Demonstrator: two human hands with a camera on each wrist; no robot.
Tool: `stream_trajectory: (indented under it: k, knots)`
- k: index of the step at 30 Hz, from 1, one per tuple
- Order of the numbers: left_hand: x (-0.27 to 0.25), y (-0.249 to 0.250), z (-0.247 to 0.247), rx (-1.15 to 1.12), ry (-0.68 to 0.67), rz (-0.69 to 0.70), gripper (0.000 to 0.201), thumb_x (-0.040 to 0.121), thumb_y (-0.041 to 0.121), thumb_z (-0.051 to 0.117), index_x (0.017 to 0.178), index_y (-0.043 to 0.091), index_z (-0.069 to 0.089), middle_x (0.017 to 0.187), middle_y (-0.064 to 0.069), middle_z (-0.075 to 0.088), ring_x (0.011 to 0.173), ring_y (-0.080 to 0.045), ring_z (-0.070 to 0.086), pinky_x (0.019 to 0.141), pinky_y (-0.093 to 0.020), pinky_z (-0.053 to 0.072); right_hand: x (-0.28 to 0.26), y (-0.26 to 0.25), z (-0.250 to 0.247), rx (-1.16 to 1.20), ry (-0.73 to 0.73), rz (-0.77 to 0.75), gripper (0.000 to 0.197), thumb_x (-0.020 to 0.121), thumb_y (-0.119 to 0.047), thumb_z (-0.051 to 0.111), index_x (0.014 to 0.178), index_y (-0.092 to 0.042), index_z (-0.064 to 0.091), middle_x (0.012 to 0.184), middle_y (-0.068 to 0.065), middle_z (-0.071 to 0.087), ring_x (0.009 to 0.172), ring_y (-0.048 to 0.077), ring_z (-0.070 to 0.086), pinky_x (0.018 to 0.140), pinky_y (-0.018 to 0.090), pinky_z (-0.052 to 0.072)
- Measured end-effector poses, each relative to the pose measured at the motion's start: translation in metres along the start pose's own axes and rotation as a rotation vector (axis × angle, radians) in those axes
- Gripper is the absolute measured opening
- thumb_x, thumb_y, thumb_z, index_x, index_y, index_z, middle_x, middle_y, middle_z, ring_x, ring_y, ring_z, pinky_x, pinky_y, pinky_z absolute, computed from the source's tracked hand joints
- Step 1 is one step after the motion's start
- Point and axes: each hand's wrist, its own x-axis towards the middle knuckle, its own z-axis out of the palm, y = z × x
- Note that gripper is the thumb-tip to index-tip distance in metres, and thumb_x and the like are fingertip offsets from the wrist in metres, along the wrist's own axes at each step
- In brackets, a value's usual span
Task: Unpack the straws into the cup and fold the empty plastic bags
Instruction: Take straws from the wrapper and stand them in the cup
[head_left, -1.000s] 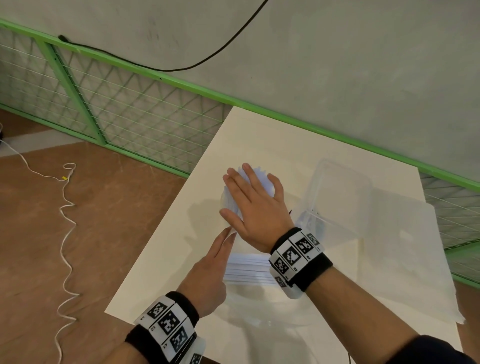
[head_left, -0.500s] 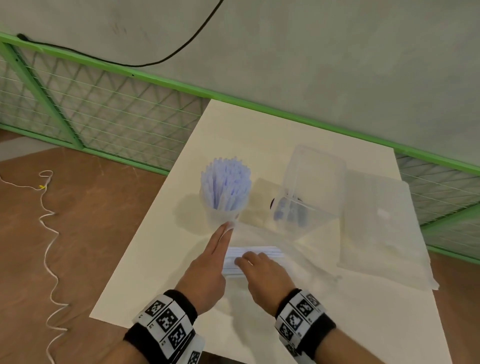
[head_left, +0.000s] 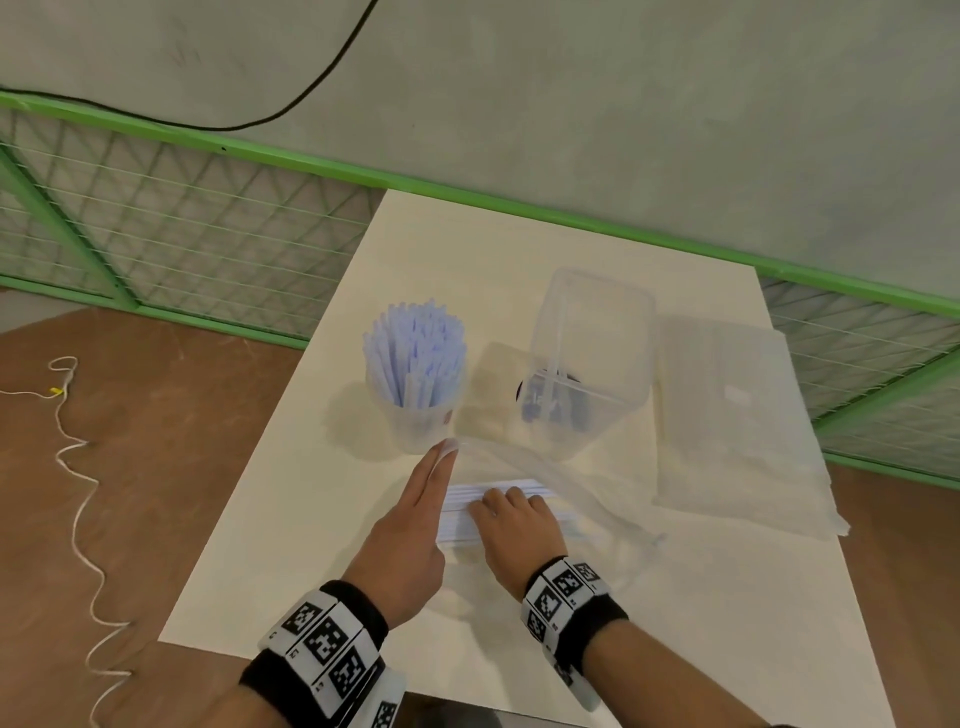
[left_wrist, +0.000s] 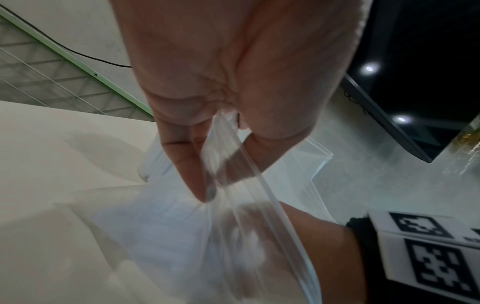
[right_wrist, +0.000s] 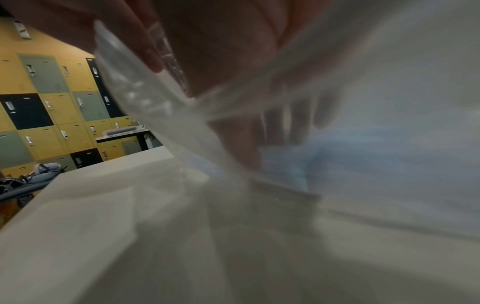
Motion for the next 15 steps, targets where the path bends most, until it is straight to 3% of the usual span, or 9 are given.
stream_trajectory:
  k: [4,6,8,10,13,15]
  knots:
    - [-0.0017,-0.0008,-0.0005,-0.004,0.005,-0.006,0.108,0.076,-0.015,0.045,0.151,0.044,-0.006,0.149,0.043,-0.016,0.113,-0.024,0.057,0.082,-0.037,0.055,0.0035,-0.0012,-0.001,0.002,-0.042,0.015,0.038,0.045,-0.013,0.084,0.079,-0.02,0.067,0.077,0.0,0.064,0.068,0.024,0.062,0.059,0.037,0.053]
    - [-0.0023,-0.0005,-0.0009,-0.005,0.01,-0.009,0.107,0.076,-0.015,0.045,0.151,0.043,-0.005,0.148,0.043,-0.017,0.115,-0.02,0.056,0.082,-0.035,0.055,0.0044,-0.0013,-0.0044,0.012,-0.087,0.026,0.031,0.054,-0.012,0.08,0.081,-0.017,0.067,0.082,0.003,0.064,0.074,0.027,0.063,0.064,0.039,0.052]
    - [-0.0029,-0.0002,-0.0011,-0.006,0.01,-0.016,0.106,0.077,-0.014,0.046,0.151,0.042,-0.005,0.147,0.044,-0.018,0.117,-0.016,0.054,0.083,-0.033,0.054,0.0057,-0.002,-0.0078,0.017,-0.115,0.006,0.027,0.07,-0.009,0.068,0.097,-0.013,0.065,0.095,0.006,0.065,0.089,0.031,0.061,0.078,0.043,0.049]
    - [-0.0037,-0.0006,-0.0016,-0.005,0.01,-0.023,0.105,0.078,-0.014,0.046,0.151,0.042,-0.006,0.147,0.044,-0.019,0.116,-0.015,0.055,0.083,-0.033,0.054,0.0075,-0.0018,-0.0077,0.009,-0.11,-0.005,0.036,0.079,-0.007,0.057,0.115,-0.012,0.057,0.107,0.008,0.064,0.1,0.033,0.058,0.088,0.045,0.044]
    - [-0.0049,-0.0023,-0.0024,-0.007,0.013,-0.029,0.107,0.078,-0.015,0.046,0.151,0.043,-0.007,0.148,0.043,-0.018,0.118,-0.018,0.054,0.086,-0.035,0.054,0.0086,-0.003,-0.005,0.034,-0.087,0.007,0.046,0.081,-0.007,0.055,0.126,-0.014,0.049,0.111,0.006,0.064,0.103,0.033,0.058,0.091,0.046,0.042]
    - [-0.0055,-0.0027,-0.003,-0.008,0.014,-0.026,0.107,0.077,-0.015,0.045,0.15,0.044,-0.006,0.149,0.042,-0.016,0.119,-0.018,0.054,0.086,-0.036,0.054,0.0083,-0.0045,-0.0053,0.05,-0.09,0.01,0.042,0.077,-0.008,0.058,0.119,-0.014,0.055,0.105,0.005,0.065,0.098,0.031,0.059,0.087,0.045,0.045]
